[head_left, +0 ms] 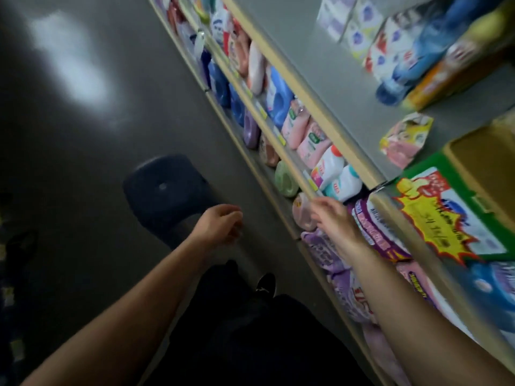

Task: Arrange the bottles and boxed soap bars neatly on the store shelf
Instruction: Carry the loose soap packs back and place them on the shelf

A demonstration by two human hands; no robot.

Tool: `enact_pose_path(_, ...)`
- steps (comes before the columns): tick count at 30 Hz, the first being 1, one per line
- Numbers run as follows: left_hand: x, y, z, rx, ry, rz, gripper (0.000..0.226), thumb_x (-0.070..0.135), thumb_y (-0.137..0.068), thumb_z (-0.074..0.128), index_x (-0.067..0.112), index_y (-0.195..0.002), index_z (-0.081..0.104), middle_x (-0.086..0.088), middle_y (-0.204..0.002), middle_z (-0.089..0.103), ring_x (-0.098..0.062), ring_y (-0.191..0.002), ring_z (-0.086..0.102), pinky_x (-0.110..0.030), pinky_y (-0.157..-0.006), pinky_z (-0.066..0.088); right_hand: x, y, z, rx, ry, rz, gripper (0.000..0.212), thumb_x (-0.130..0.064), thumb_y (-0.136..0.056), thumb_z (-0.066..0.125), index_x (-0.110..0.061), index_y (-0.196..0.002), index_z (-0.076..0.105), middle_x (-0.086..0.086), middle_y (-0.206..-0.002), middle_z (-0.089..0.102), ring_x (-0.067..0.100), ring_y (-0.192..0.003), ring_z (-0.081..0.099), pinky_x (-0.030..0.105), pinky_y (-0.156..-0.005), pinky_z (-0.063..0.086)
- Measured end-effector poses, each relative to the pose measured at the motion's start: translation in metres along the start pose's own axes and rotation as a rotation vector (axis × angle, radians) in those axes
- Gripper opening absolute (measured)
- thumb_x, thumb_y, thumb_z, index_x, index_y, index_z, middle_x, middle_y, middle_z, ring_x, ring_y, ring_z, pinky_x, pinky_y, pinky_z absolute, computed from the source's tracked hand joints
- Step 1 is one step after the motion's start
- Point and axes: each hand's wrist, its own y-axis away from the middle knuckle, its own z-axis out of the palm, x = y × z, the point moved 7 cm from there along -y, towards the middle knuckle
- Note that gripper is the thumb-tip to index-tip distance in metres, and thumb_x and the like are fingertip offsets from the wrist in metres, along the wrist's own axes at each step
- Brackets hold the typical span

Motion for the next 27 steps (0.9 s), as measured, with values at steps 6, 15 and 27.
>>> enact_pose_path(6,0.139,-0.082,0.069,-0.249,-0.020,0.133,0.009,0.014,-0.095,0.056,0.016,-0.098,0.065,-0.005,-0.077,0.065,-0.017,-0.058,0.055,-0.024,-0.054,0.046,-0.110,-0.032,-0.095,0.499,0.127,-0.306,0.034,-0.033,-0.081,0.066,-0.024,-0.113,0.058,-0.003,-0.115,0.063,0.019,-0.108,0.060,0.042,-0.097,0.049)
enact_pose_path(15,0.255,-0.137,0.141,-0.623,-0.166,0.175,0.011,0.017,-0.096,0.057,0.017,-0.104,0.064,-0.004,-0.079,0.069,-0.013,-0.055,0.061,-0.022,-0.056,0.051,-0.117,-0.099,-0.142,0.842,0.432,0.162,0.095,-0.046,-0.076,0.078,-0.013,-0.148,0.028,0.017,-0.151,0.030,0.037,-0.137,0.032,0.045,-0.109,0.034)
enact_pose_path(27,0.272,-0.171,0.177,-0.797,-0.247,0.105,0.014,0.024,-0.094,0.058,0.017,-0.104,0.066,-0.008,-0.089,0.074,-0.023,-0.076,0.068,-0.032,-0.069,0.055,-0.104,-0.120,-0.149,0.969,0.370,0.344,0.081,-0.032,-0.073,0.083,-0.014,-0.139,0.039,0.018,-0.137,0.051,0.039,-0.123,0.051,0.042,-0.096,0.044)
